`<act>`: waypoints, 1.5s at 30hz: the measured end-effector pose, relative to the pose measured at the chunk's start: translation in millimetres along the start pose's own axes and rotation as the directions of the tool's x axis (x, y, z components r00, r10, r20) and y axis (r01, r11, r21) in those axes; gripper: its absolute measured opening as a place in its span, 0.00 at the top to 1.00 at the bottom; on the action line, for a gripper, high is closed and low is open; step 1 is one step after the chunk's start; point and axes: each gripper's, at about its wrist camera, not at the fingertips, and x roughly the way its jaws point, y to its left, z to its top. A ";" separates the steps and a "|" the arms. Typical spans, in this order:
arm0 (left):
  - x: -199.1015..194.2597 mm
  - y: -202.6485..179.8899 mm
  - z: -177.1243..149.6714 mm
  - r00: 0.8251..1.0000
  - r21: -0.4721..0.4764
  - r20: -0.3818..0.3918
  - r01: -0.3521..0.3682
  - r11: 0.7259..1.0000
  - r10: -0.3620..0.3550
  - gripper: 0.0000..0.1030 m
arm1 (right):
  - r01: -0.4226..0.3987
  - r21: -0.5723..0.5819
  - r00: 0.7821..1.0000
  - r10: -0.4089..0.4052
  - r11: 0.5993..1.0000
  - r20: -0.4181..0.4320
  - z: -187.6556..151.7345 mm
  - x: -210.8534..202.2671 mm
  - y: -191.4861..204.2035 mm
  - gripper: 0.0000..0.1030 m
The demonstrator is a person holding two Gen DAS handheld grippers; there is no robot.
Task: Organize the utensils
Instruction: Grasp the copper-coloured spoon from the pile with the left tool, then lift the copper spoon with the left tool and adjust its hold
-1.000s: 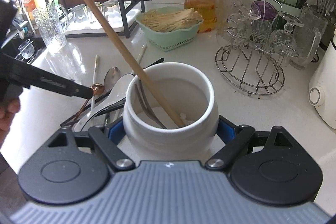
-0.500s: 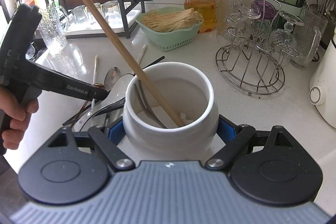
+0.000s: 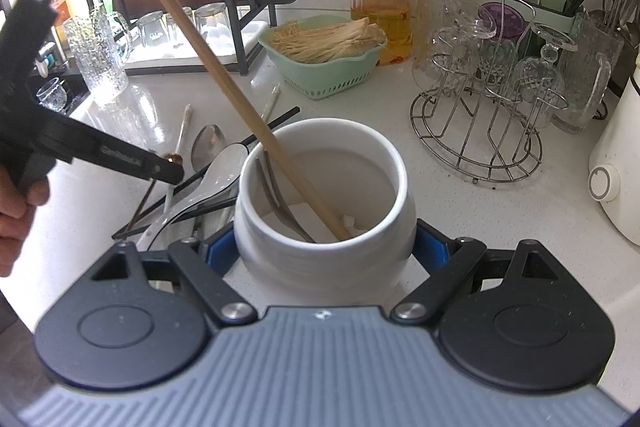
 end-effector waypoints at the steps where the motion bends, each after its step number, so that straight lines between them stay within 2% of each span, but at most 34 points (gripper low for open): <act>1: -4.6 -0.2 -0.2 1.000 -0.002 0.006 0.001 1.000 -0.001 0.69 | 0.000 -0.002 1.000 0.000 1.000 0.000 -0.1 0.0 0.3 0.12; 15: -61.4 -13.3 -6.2 0.997 -0.031 0.076 0.018 0.999 -0.016 0.69 | -0.010 -0.019 1.000 0.011 1.000 0.004 -0.5 -0.1 -0.7 0.12; 23: -96.5 -19.1 -8.1 0.991 -0.051 0.136 0.017 0.999 -0.010 0.69 | -0.015 -0.027 1.000 0.016 1.000 0.017 -2.2 -0.5 -0.9 0.12; 29: -110.5 -24.6 -1.6 0.985 -0.043 0.170 0.044 0.998 -0.037 0.70 | -0.013 -0.023 1.000 0.013 1.000 0.025 -3.4 -1.0 -0.1 0.12; 33: -113.8 -29.6 1.8 0.983 -0.027 0.178 0.054 0.998 -0.048 0.78 | -0.015 -0.026 0.999 0.016 1.000 0.028 -3.1 -0.6 -0.1 0.12; 34: -112.8 -30.0 2.8 0.983 -0.024 0.176 0.057 0.998 -0.052 0.83 | -0.016 -0.027 0.999 0.017 1.000 0.028 -3.0 -0.3 -0.4 0.12; 39: -106.1 -34.3 5.1 0.984 -0.006 0.166 0.061 0.998 -0.059 0.91 | -0.024 -0.034 0.999 0.025 0.999 0.027 -1.8 0.6 -1.1 0.12; 45: -92.4 -28.9 6.5 0.989 -0.015 0.132 0.072 0.997 -0.070 0.91 | -0.027 -0.035 0.999 0.028 0.999 0.025 -1.2 1.3 -1.9 0.12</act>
